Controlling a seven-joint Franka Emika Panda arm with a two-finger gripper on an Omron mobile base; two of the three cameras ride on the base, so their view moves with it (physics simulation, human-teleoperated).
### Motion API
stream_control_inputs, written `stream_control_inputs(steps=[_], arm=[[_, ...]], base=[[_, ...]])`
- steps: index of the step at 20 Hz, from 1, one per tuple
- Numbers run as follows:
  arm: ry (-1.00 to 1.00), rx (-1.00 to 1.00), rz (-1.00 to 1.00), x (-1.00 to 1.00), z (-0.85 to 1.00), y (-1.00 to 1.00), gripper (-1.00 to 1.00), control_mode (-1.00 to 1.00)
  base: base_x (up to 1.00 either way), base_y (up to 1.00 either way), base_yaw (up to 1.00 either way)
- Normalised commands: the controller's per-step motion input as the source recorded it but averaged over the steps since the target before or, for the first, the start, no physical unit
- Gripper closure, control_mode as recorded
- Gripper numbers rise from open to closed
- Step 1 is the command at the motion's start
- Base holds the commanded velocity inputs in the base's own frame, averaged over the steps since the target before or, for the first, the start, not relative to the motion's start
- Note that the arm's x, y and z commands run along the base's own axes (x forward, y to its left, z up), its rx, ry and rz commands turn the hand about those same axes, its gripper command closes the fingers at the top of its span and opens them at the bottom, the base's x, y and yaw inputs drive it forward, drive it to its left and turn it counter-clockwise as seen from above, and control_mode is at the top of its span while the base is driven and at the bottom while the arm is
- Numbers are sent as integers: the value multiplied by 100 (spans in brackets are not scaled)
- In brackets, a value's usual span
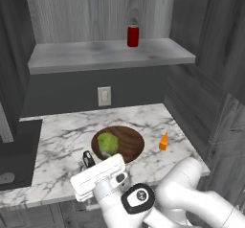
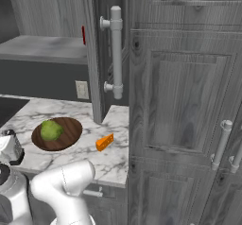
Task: Pick the cheese from the fridge and the cheese grater from the cabinet and place them next to the salad bowl.
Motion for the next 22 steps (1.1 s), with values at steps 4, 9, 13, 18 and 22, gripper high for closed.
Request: stream_control_inputs(steps=[4,9,13,18,22], arm=[[-15,1,-1,-26,72,-11,-100,-100],[-13,6,-1,-56,55,-35,-100,-100],[-24,4,-3,-53,86,-50,-100,-100],[-24,5,-4,-29,100,-48,-100,-100],[-18,8,-5,-19,98,-50,-100,-100]], base=[[0,0,0],[0,0,0],[0,0,0],[0,0,0],[0,0,0]])
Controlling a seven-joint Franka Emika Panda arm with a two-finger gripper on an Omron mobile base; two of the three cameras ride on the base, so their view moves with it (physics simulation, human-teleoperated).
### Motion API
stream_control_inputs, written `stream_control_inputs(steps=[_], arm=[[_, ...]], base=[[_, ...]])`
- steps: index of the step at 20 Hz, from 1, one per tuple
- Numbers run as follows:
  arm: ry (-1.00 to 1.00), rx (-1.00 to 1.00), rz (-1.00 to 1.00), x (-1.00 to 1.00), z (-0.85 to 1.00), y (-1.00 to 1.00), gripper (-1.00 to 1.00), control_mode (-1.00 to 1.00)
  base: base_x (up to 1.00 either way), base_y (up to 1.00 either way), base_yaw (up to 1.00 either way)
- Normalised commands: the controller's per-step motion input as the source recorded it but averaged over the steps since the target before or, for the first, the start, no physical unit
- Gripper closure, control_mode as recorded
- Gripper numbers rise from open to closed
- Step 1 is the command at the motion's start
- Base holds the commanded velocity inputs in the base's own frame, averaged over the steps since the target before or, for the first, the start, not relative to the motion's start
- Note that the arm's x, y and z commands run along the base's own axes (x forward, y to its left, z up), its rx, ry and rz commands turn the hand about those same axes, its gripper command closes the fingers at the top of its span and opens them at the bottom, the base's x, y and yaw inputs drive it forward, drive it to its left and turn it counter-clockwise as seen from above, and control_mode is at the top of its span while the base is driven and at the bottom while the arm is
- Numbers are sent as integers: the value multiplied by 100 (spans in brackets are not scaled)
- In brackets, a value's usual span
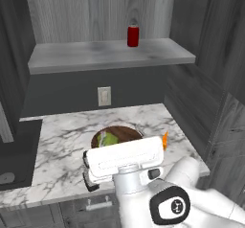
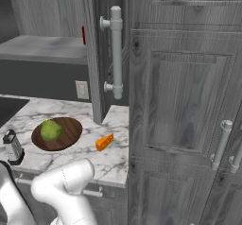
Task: Pick the cheese from the fridge and the cheese grater from the cabinet and place them next to the salad bowl.
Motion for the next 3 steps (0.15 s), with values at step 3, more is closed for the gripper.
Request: stream_control_inputs(steps=[3], arm=[[-21,9,-4,-43,93,-51,-100,-100]], base=[[0,0,0]])
